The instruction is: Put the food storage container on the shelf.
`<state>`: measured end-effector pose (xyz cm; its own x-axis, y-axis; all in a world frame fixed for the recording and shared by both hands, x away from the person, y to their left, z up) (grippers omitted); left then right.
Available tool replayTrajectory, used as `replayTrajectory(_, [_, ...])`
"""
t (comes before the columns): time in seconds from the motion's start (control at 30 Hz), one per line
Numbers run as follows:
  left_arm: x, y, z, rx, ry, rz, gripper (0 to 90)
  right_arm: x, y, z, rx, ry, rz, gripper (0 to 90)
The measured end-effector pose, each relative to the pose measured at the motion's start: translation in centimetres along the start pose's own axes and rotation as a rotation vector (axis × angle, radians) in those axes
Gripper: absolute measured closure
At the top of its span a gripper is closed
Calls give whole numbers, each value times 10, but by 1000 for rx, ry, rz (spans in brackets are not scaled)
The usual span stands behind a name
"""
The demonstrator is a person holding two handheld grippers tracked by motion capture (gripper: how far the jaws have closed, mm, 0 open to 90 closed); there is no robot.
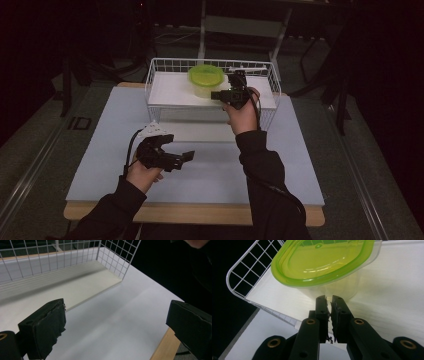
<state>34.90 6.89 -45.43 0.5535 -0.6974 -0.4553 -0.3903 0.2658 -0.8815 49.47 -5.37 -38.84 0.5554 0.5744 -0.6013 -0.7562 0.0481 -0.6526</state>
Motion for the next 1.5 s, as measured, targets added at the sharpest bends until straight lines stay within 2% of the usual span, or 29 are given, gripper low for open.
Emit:
replayTrajectory(0.13, [-3,3,2,-4,4,-14,35,-4,8,3,-29,-3,3,787])
replayTrajectory(0.2, [-5,4,3,-7,14,-29,35,-10,15,7,-42,-30,-7,709])
replayTrajectory(0.3, [-6,5,0,-7,43,-51,35,-20,24,12,-102,-47,-29,553])
replayTrajectory(0.4, [-8,4,-6,25,74,-84,34,-28,33,17,-154,-68,-42,426])
replayTrajectory(0.5, [-10,2,-11,57,84,-120,34,-36,45,21,-186,-126,-47,322])
replayTrajectory(0.63, [-11,5,-17,71,95,-115,34,-48,67,20,-223,-169,-57,234])
replayTrajectory(0.73, [-12,8,-20,82,95,-106,34,-50,83,16,-248,-165,-56,218])
replayTrajectory(0.8, [-14,11,-22,73,109,-112,34,-50,98,13,-270,-162,-33,217])
replayTrajectory(0.87, [-14,17,-25,68,127,-97,34,-49,113,10,-282,-171,-10,209])
replayTrajectory(0.93, [-13,24,-26,74,130,-77,34,-47,124,6,-299,-159,-12,210])
replayTrajectory(1.0, [-13,29,-28,80,139,-74,34,-43,140,0,-311,-155,6,209])
replayTrajectory(1.13, [-15,40,-30,78,150,-57,34,-41,161,-13,-333,-146,14,205])
replayTrajectory(1.33, [-19,52,-34,103,163,-60,35,-45,184,-33,-317,-146,21,191])
replayTrajectory(1.43, [-19,58,-33,95,169,-56,35,-50,192,-45,-294,-146,11,191])
replayTrajectory(1.5, [-19,64,-30,100,155,-44,35,-53,197,-52,-276,-143,15,190])
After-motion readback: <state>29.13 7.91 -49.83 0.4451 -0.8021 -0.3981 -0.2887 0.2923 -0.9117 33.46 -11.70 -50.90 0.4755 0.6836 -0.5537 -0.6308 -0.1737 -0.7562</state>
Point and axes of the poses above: each handheld gripper's, and its own axes: x roughly forward along the jaws, y roughly out of its underside, z roughly to its left, the point moved 9 cm from there along x, roughly forward along the jaws, and after that the axes turned 9 degrees about x, right-handed, at the moved point
